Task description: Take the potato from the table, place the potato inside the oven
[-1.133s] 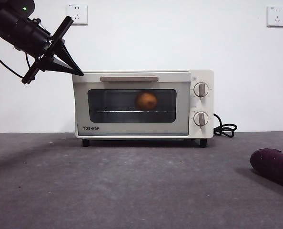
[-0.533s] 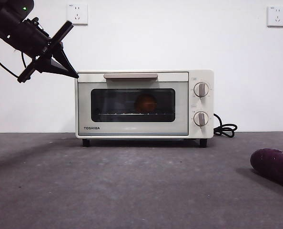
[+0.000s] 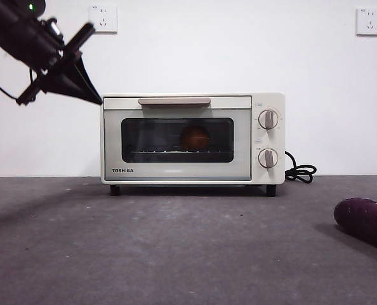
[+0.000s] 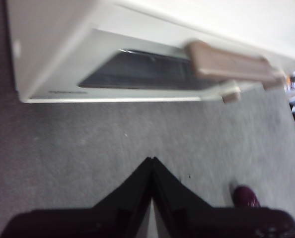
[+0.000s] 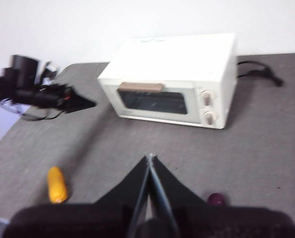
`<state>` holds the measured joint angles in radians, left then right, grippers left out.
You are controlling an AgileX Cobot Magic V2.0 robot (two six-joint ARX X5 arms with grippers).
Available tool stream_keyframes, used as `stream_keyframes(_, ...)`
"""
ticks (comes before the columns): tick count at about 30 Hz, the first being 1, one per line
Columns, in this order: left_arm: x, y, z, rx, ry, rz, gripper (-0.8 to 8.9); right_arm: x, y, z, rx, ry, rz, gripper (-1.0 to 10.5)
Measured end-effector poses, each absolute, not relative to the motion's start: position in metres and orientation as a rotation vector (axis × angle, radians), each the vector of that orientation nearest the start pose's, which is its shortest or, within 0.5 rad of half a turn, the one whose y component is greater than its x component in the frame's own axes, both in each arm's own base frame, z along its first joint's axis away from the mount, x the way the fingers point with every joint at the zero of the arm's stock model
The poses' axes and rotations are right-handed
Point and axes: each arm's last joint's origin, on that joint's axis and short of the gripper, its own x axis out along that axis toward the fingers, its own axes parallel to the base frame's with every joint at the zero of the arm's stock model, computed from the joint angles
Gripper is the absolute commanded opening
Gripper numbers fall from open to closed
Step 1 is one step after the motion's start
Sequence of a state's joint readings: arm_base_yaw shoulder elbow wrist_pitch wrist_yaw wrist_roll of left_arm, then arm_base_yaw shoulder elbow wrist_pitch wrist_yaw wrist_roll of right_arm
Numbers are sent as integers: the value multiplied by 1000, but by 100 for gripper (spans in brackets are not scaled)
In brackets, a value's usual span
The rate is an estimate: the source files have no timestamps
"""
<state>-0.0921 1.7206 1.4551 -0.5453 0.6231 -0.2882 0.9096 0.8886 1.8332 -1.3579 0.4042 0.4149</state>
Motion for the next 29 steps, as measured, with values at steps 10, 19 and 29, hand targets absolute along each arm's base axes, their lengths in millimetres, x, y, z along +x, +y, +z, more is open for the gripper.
stream_keyframes(10, 317, -65, 359, -311, 710, -667, -5, 32, 21, 504, 142, 418, 389, 2)
stream_keyframes(19, 230, -102, 400, -230, 762, -858, -4, 32, 21, 504, 141, 417, 386, 2)
stream_keyframes(29, 166, -146, 408, -111, 852, -1137, -4, 32, 21, 504, 141, 417, 386, 2)
